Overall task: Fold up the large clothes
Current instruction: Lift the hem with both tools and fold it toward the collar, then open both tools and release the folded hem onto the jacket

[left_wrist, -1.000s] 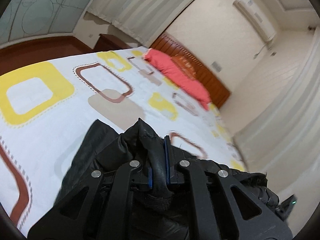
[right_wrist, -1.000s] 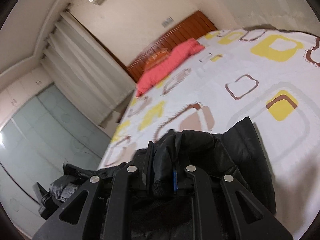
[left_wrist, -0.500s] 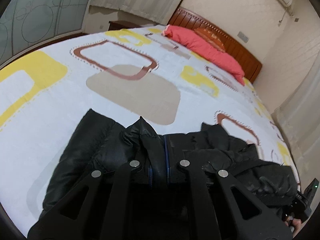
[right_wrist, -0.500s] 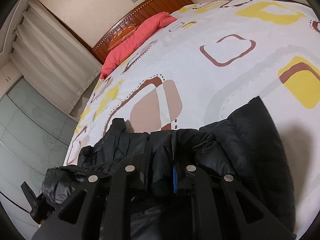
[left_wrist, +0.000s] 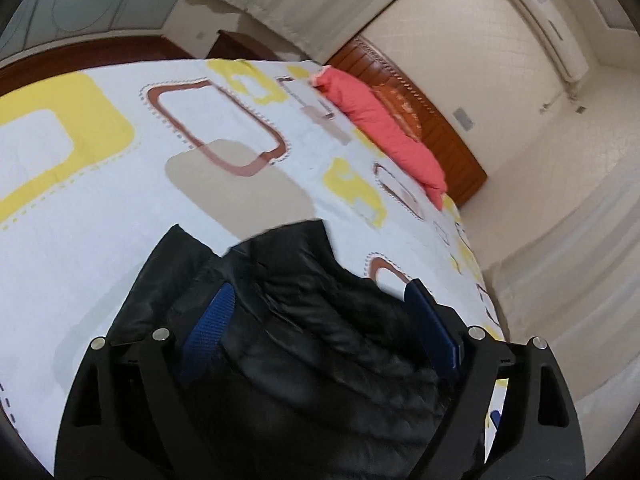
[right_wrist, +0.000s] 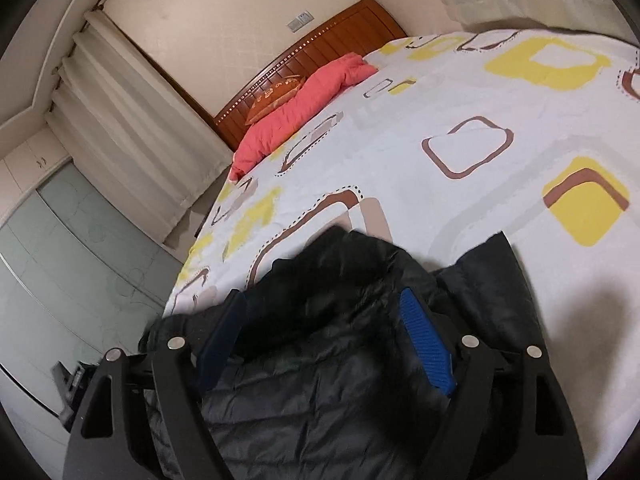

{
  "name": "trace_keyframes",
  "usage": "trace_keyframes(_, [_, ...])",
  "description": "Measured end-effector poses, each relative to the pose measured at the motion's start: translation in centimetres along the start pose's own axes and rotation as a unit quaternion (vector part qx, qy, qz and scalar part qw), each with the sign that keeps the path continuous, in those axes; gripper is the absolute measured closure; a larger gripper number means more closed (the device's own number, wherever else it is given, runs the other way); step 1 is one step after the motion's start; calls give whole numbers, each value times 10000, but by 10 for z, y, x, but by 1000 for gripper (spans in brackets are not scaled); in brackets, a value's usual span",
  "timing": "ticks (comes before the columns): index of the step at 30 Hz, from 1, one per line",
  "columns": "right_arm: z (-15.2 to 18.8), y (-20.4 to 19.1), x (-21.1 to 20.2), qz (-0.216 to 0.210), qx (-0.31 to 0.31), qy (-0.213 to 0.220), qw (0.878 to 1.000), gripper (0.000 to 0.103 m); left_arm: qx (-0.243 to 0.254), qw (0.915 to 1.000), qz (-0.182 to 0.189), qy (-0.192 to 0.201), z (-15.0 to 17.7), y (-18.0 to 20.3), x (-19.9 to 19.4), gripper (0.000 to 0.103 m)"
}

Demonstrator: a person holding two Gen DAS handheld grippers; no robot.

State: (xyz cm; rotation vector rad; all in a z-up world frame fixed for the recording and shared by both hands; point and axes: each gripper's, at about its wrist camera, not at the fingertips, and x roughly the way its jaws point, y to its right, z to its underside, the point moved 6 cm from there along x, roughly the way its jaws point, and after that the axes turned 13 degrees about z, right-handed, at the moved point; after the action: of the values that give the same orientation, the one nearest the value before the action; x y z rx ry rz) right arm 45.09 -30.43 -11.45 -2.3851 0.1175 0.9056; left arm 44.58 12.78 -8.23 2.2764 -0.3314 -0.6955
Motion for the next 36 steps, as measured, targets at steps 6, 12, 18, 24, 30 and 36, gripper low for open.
trace_keyframes(6, [24,-39,20,518,-909,-241,9942,25,1009,9924,-414,-579,22,23,31,17])
trace_keyframes(12, [23,-85,64,849,-1640,-318,9823,26,1378,9842,-694,-867,28,25,74,17])
trace_keyframes(18, [42,-77,113,1356,-1906,-688,9698,25,1553,9727,-1165,-1273,46,3,112,16])
trace_keyframes(24, [41,-73,103,1298,-1845,-733,9715,27,1587,9711,-1214,-1305,42,8,102,17])
trace_keyframes(30, [30,-35,73,1666,-1794,-493,9683,27,1071,9882,-905,-615,23,-3,49,17])
trace_keyframes(36, [36,-33,86,1750,-1907,-495,9647,26,1230,9774,-1407,-989,36,-22,72,19])
